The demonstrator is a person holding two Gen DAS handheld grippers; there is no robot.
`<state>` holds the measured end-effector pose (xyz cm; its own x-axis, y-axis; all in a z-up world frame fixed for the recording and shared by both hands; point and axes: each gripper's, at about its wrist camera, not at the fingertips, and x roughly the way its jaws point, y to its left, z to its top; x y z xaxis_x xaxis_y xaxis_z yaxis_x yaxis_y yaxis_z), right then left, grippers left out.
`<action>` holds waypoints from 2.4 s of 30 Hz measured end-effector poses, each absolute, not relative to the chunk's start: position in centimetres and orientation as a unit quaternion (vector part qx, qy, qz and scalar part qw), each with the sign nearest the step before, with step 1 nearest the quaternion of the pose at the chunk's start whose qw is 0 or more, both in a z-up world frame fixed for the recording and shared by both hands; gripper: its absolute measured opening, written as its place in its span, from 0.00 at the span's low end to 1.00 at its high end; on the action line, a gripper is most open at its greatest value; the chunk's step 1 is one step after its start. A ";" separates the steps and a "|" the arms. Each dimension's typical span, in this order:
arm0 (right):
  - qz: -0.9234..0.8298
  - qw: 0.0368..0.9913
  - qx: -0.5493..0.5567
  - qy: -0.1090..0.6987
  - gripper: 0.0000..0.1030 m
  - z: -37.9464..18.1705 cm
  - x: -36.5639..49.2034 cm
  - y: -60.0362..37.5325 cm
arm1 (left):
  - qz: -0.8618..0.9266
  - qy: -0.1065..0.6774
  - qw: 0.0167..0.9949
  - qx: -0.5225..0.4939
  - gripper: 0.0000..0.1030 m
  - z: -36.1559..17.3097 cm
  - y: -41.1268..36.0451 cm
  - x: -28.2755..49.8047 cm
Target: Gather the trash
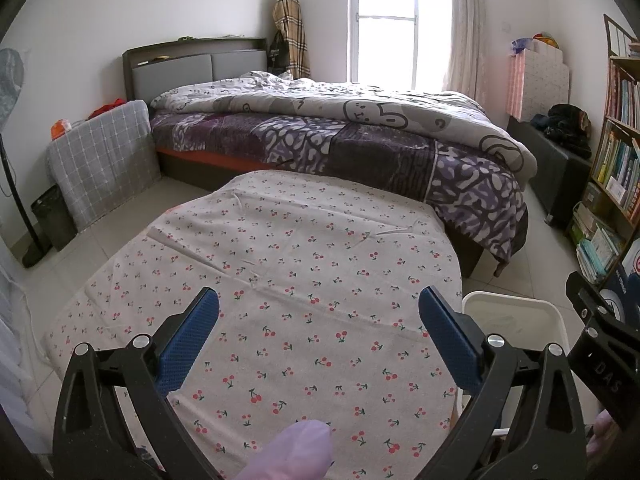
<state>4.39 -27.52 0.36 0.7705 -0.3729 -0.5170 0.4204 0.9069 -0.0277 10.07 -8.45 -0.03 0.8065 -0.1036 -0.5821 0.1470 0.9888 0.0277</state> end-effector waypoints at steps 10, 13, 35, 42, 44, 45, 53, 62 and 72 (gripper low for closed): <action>-0.209 0.939 0.046 0.270 0.93 0.2 4.1 -27.7 | -0.066 0.305 0.949 0.036 0.93 0.0 -8.4 10.1; -0.210 0.939 0.047 0.270 0.93 0.3 4.2 -27.8 | -0.066 0.305 0.949 0.036 0.93 -0.1 -8.4 10.1; -0.209 0.938 0.047 0.272 0.93 0.2 4.3 -28.0 | -0.066 0.307 0.949 0.036 0.93 -0.1 -8.4 10.2; -0.208 0.937 0.047 0.275 0.93 -0.2 4.0 -28.1 | -0.065 0.308 0.948 0.037 0.93 -0.1 -8.4 10.2; -0.208 0.937 0.048 0.276 0.94 -0.2 4.0 -28.1 | -0.065 0.308 0.948 0.036 0.93 -0.1 -8.4 10.2; -0.207 0.937 0.048 0.277 0.93 -0.2 3.9 -28.2 | -0.065 0.308 0.948 0.037 0.93 -0.1 -8.4 10.3; -0.206 0.936 0.047 0.280 0.94 -0.5 3.8 -28.1 | -0.065 0.308 0.948 0.037 0.93 -0.1 -8.3 10.3; -0.204 0.936 0.047 0.284 0.93 -0.8 3.8 -28.2 | -0.066 0.309 0.948 0.038 0.93 0.0 -8.2 10.4; -0.202 0.934 0.047 0.292 0.93 -1.2 4.0 -28.2 | -0.066 0.310 0.948 0.038 0.93 0.0 -8.2 10.5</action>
<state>4.03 -28.21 -1.17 0.7473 -0.3505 -0.5646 0.4051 0.9137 -0.0311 10.47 -8.23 0.00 0.7996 -0.1010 -0.5919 0.1487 0.9884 0.0322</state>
